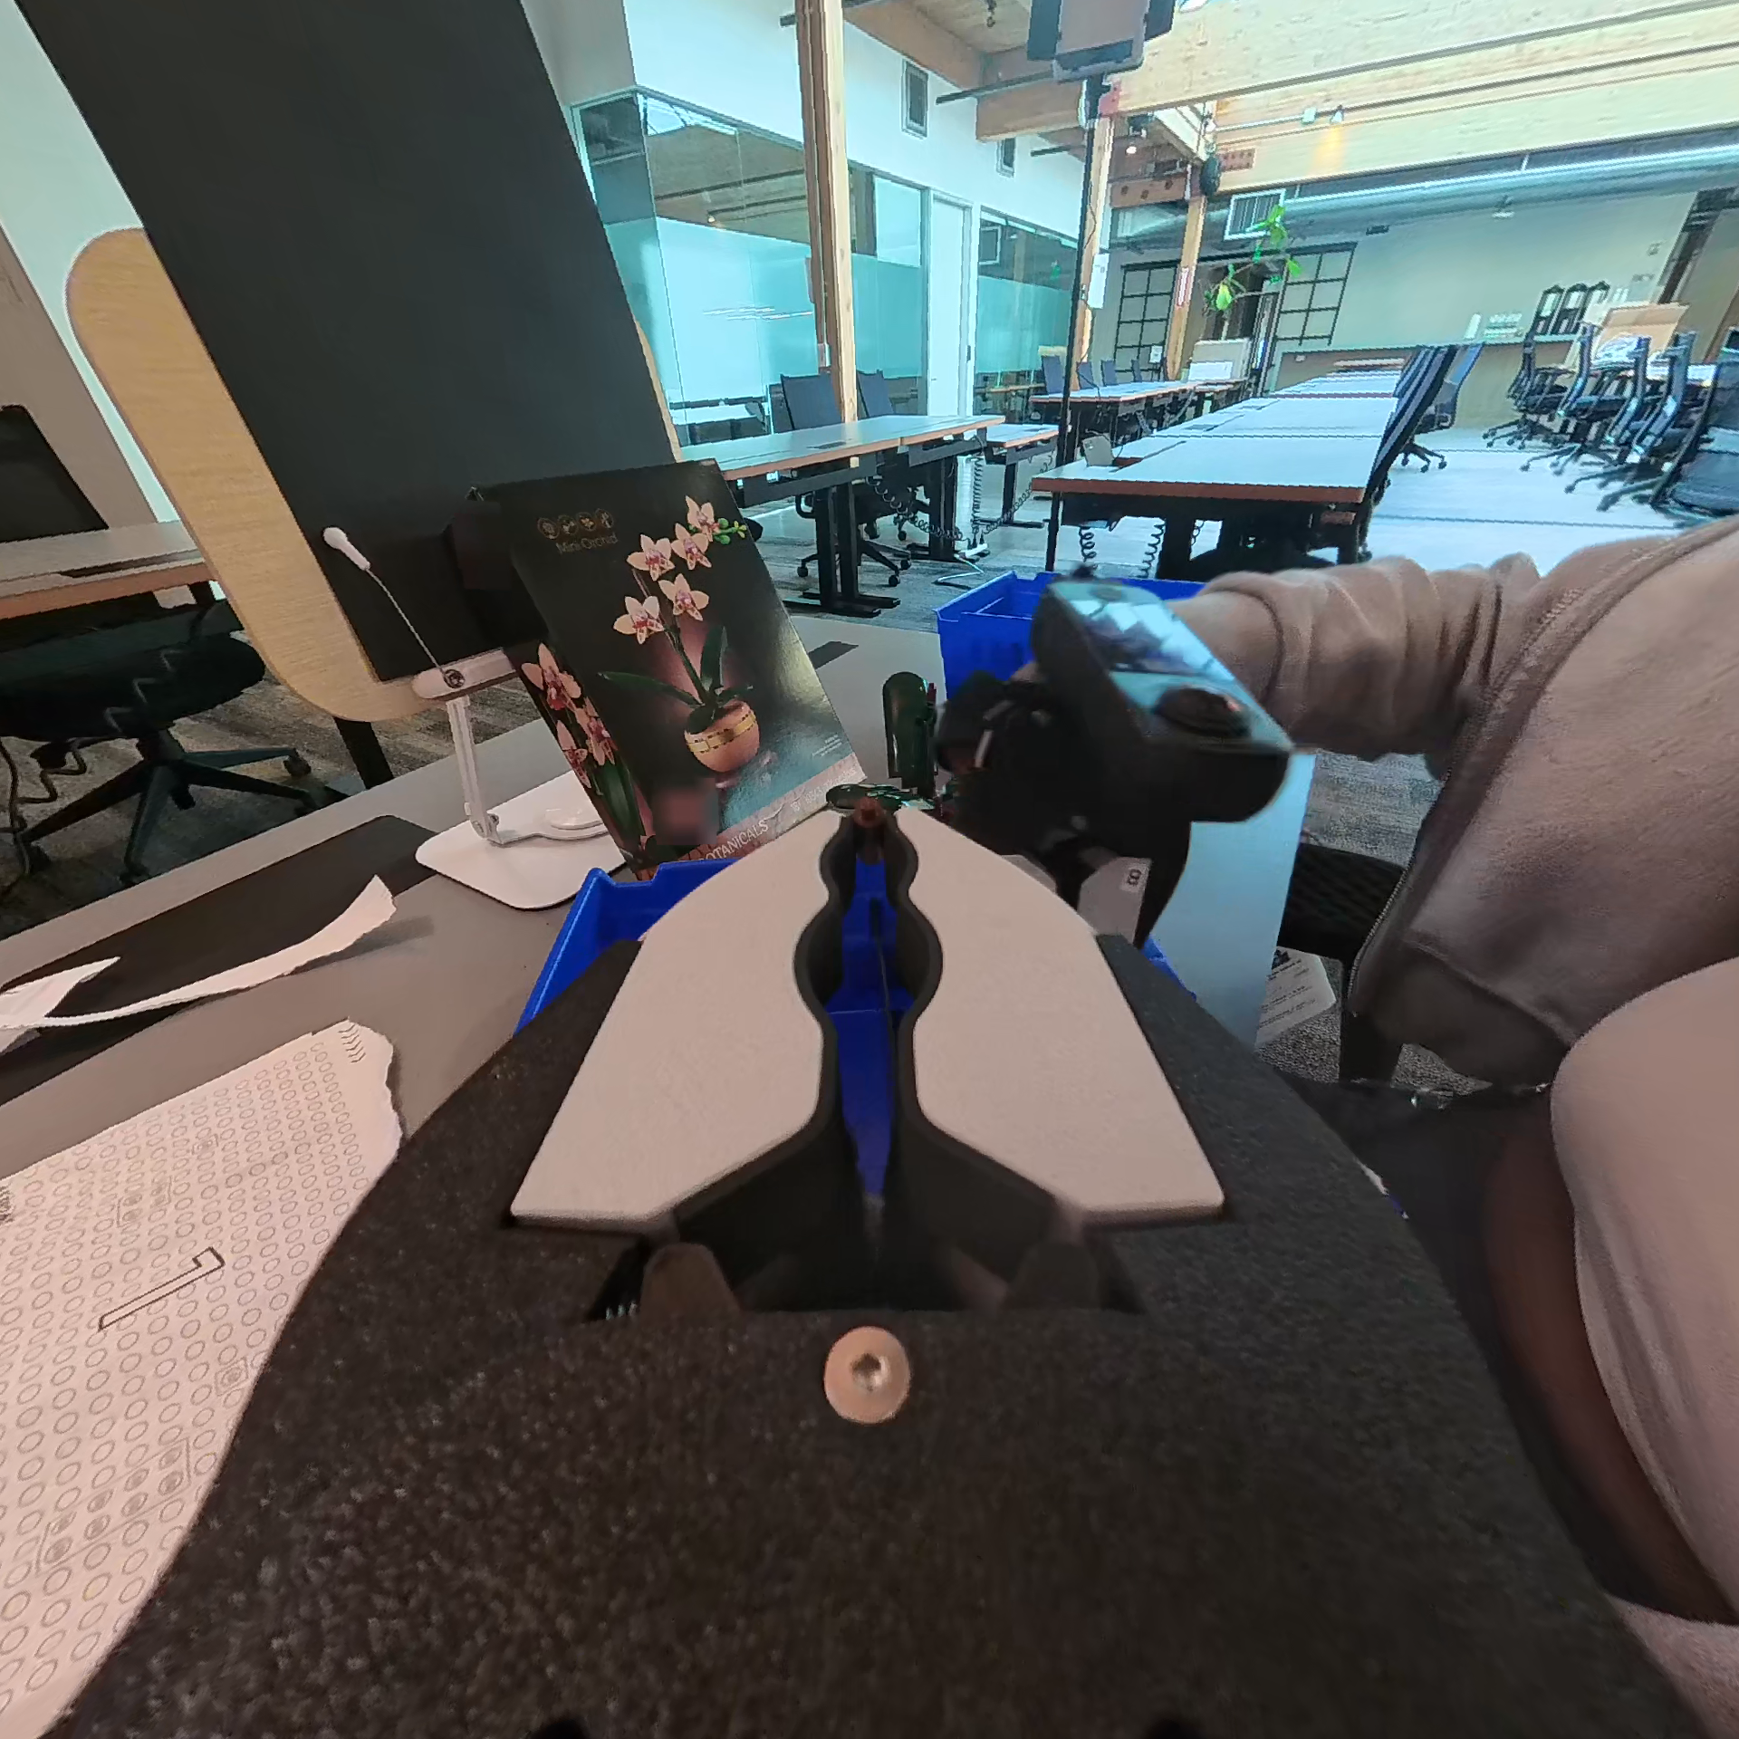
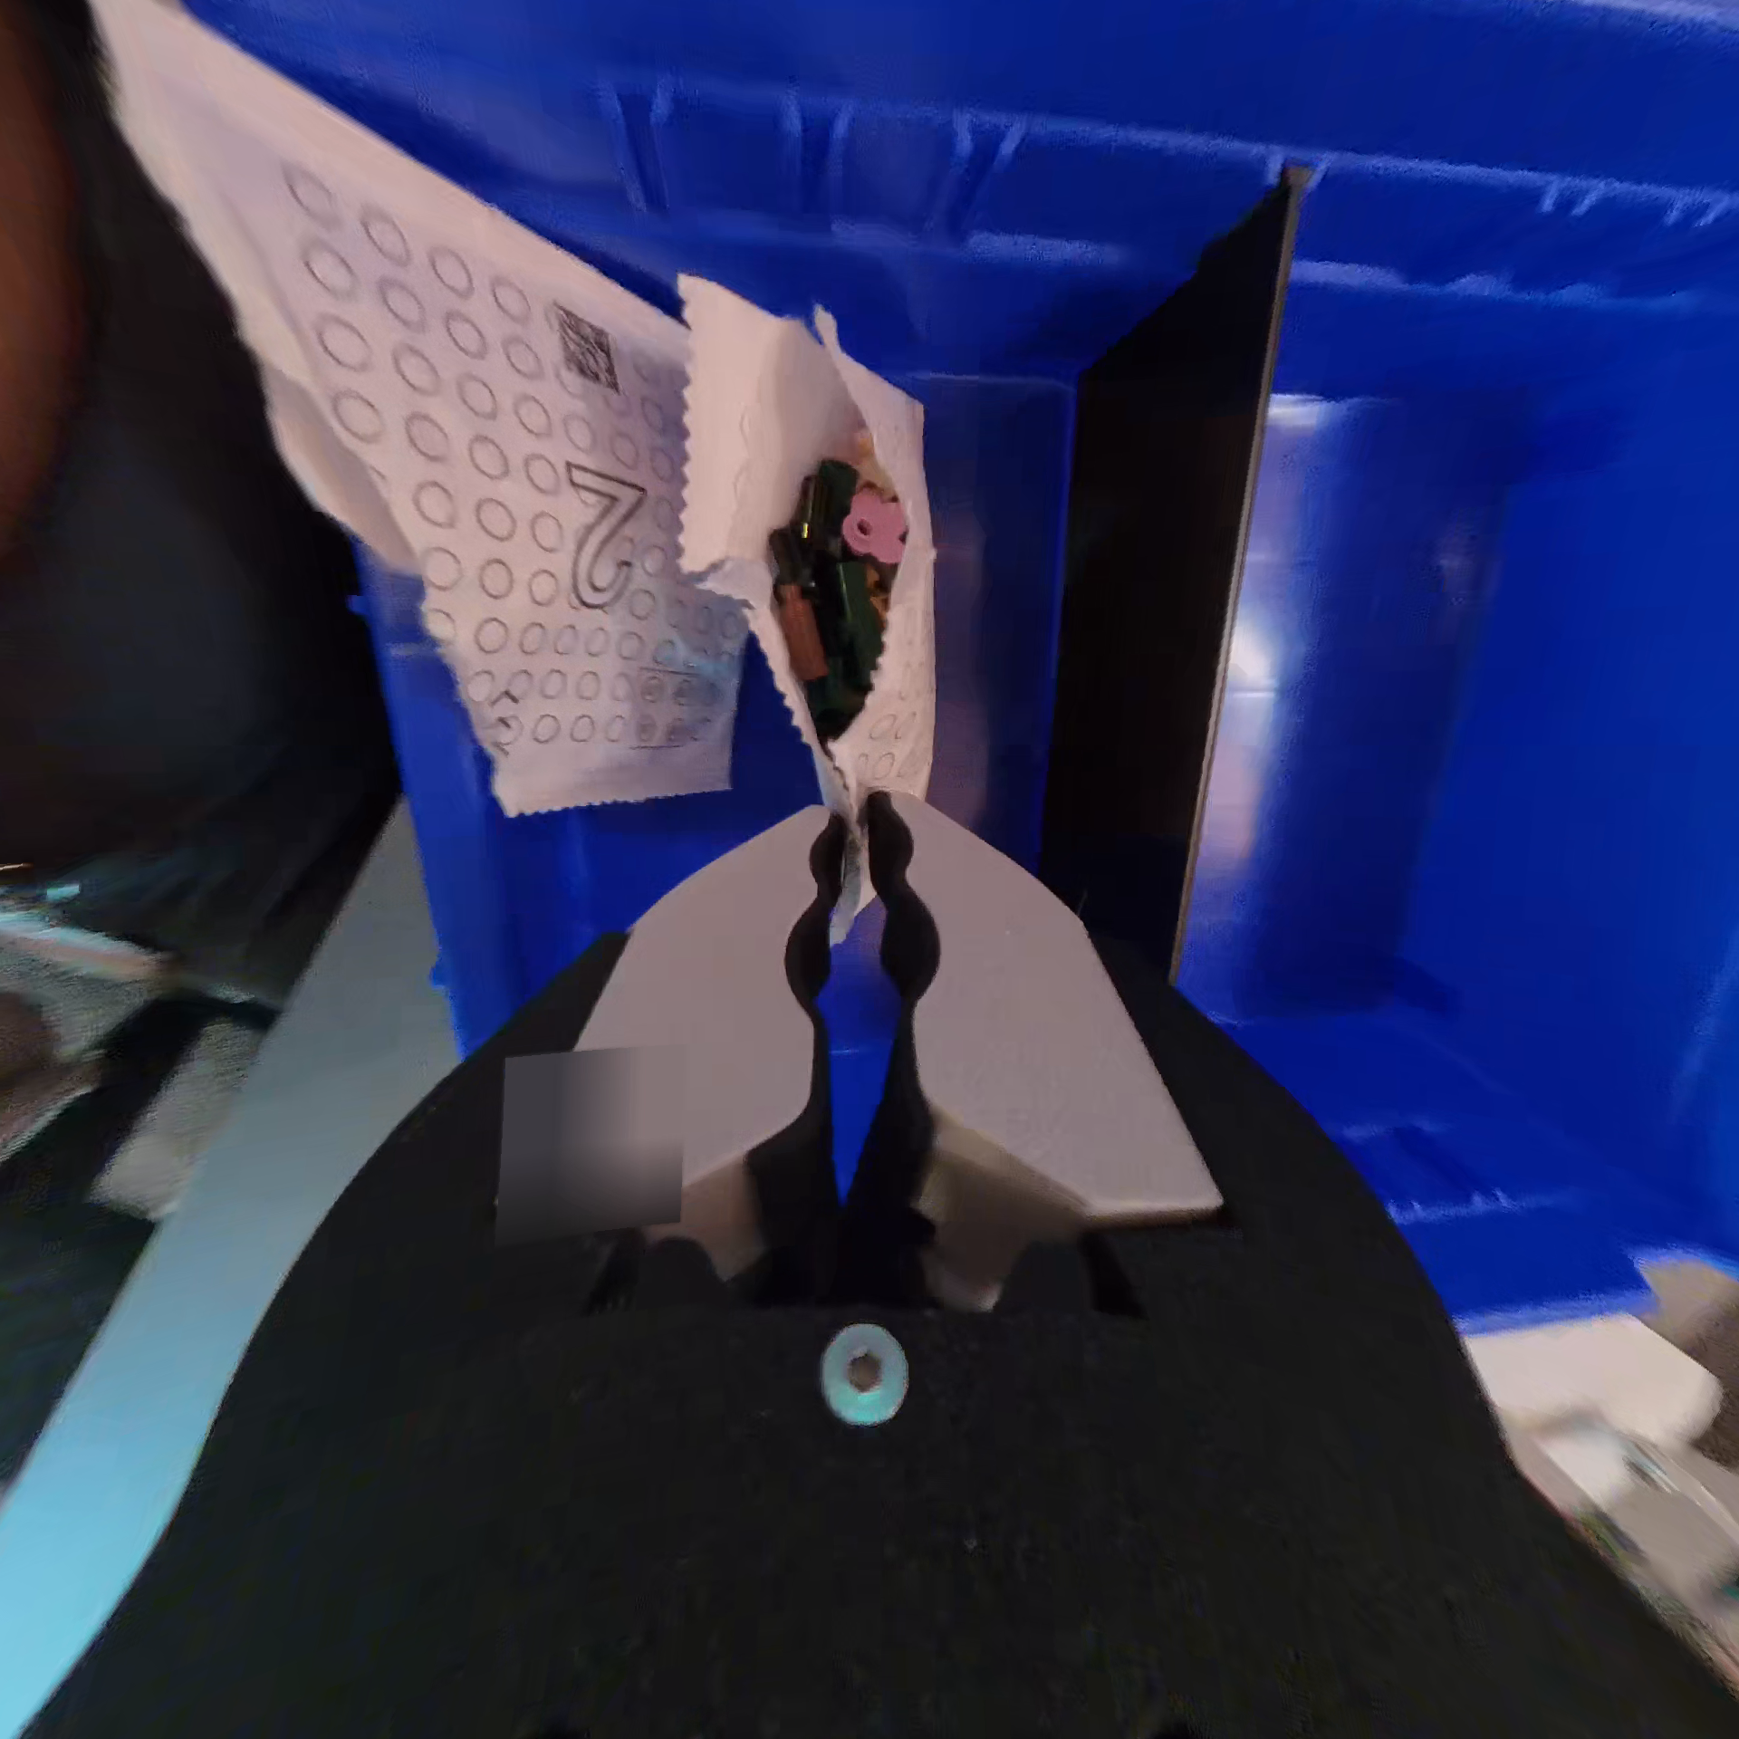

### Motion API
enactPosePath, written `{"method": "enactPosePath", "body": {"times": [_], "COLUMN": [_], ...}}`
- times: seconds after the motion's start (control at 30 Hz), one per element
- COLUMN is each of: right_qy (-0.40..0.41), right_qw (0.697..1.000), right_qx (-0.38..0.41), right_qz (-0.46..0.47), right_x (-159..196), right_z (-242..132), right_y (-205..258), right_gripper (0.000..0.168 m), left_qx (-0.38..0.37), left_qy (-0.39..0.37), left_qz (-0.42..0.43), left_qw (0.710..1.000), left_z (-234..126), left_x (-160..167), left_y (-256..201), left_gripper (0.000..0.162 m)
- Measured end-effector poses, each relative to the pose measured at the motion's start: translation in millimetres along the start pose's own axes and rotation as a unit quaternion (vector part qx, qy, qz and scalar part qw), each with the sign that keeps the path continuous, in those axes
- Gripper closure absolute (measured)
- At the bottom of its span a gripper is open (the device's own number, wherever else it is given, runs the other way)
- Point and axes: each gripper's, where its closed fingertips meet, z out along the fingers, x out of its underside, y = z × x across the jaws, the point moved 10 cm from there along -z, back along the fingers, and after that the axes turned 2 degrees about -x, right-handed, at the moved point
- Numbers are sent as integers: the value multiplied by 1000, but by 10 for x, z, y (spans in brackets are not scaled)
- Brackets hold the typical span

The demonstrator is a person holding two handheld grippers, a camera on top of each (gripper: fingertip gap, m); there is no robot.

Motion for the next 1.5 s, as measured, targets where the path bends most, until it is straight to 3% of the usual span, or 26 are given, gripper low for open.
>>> {"method": "enactPosePath", "body": {"times": [0.17,0.33,0.4,0.6,0.83,1.03,1.13,1.5], "right_qy": [18,45,50,74,17,-11,-28,-106], "right_qw": [984,976,962,954,982,998,997,973], "right_qx": [-168,-192,-243,-248,-118,18,64,200], "right_qz": [50,94,110,152,146,65,39,-48], "right_x": [-121,-118,-96,-58,-107,-109,-72,1], "right_z": [4,86,90,143,37,70,130,96], "right_y": [-416,-638,-614,-718,-617,-384,-315,-80], "right_gripper": [163,160,159,154,149,154,162,167], "left_qx": [0,-2,-1,5,5,4,2,-20], "left_qy": [2,0,-2,12,23,22,22,7], "left_qz": [-9,-23,-29,-27,-27,-24,-24,-22], "left_qw": [1000,1000,1000,1000,999,999,999,1000], "left_z": [14,-18,-26,35,83,79,83,57], "left_x": [40,93,109,121,135,125,128,111], "left_y": [56,140,170,149,143,124,134,162], "left_gripper": [157,157,157,157,157,156,157,157]}}
